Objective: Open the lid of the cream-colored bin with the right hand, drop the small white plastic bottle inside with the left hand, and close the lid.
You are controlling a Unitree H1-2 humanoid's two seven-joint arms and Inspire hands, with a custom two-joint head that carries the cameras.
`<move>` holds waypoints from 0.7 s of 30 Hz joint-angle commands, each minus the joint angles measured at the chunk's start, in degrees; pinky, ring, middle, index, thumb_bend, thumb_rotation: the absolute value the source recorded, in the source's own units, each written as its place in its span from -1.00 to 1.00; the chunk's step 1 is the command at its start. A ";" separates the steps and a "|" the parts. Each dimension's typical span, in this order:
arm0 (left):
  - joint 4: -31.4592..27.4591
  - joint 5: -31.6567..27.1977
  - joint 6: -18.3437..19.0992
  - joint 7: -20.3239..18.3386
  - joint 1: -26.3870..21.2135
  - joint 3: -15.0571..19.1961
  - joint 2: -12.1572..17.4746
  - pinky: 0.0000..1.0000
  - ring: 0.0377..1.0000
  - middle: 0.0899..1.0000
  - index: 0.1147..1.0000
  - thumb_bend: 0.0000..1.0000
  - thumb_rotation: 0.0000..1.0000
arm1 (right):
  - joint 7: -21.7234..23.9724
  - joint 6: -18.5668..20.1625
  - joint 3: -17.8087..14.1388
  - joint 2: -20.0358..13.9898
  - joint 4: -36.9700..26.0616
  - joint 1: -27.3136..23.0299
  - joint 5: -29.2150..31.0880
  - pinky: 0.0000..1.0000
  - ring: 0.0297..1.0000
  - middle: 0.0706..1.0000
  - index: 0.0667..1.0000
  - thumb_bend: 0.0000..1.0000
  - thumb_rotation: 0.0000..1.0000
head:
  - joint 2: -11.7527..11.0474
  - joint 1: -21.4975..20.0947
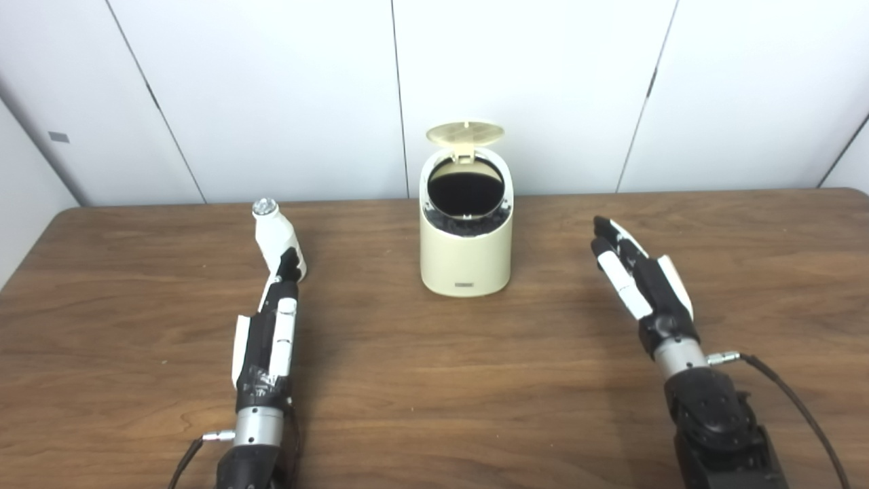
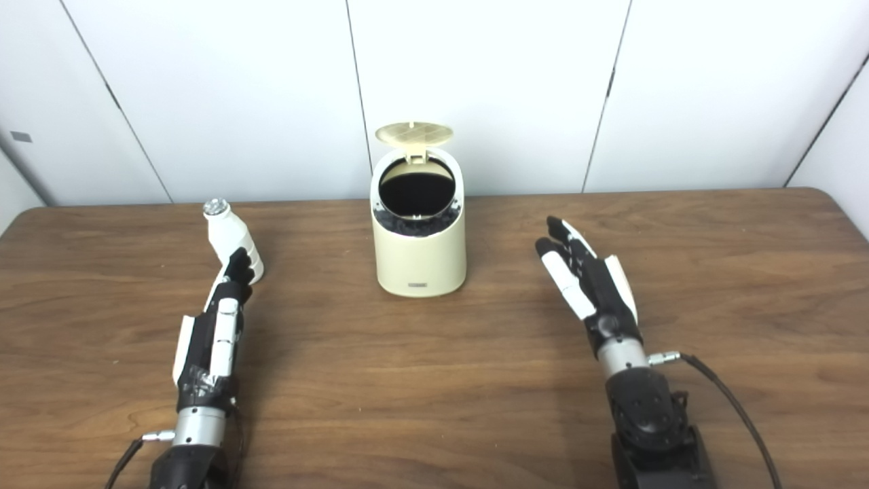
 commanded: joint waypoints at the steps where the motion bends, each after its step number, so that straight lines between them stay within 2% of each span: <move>1: 2.90 -1.03 -0.19 -0.01 2.74 -0.32 -0.85 0.99 0.94 0.94 0.94 -0.13 0.82 | -0.03 -4.35 -0.74 -0.29 -0.88 -1.14 1.33 0.76 0.82 0.84 0.82 0.03 0.83 | 0.15 0.07; 3: 3.08 -1.20 -0.60 -0.21 2.78 -0.33 -0.61 0.98 0.93 0.93 0.94 -0.10 0.80 | 0.19 -5.50 -1.33 0.03 -0.18 -0.11 3.20 0.77 0.83 0.85 0.84 0.03 0.85 | 0.34 0.20; 7: 2.50 -1.27 -0.26 -0.29 3.02 -0.34 -0.56 0.98 0.92 0.92 0.93 -0.07 0.79 | 0.90 -8.80 -3.16 1.21 2.35 1.45 8.31 0.86 0.89 0.88 0.87 0.15 0.76 | 0.68 0.30; 10: 1.84 -1.25 0.25 -0.28 3.28 -0.33 -0.59 0.98 0.93 0.92 0.93 -0.12 0.81 | 0.93 -11.71 -3.67 1.28 4.39 2.19 9.67 0.90 0.94 0.90 0.86 0.26 0.78 | 0.90 0.38; 14: 1.65 -1.85 -0.02 -0.40 3.47 -0.10 -0.58 0.98 0.94 0.92 0.91 -0.12 0.79 | 0.74 -14.71 -3.69 0.85 5.97 3.01 9.74 0.96 0.96 0.92 0.85 0.27 0.78 | 1.18 0.66; 21: 1.01 -1.80 0.16 -0.34 3.81 -0.31 -0.34 0.97 0.93 0.92 0.93 -0.08 0.79 | 0.71 -16.19 -4.33 0.48 6.70 3.62 10.48 0.97 0.96 0.94 0.89 0.26 0.79 | 1.57 0.99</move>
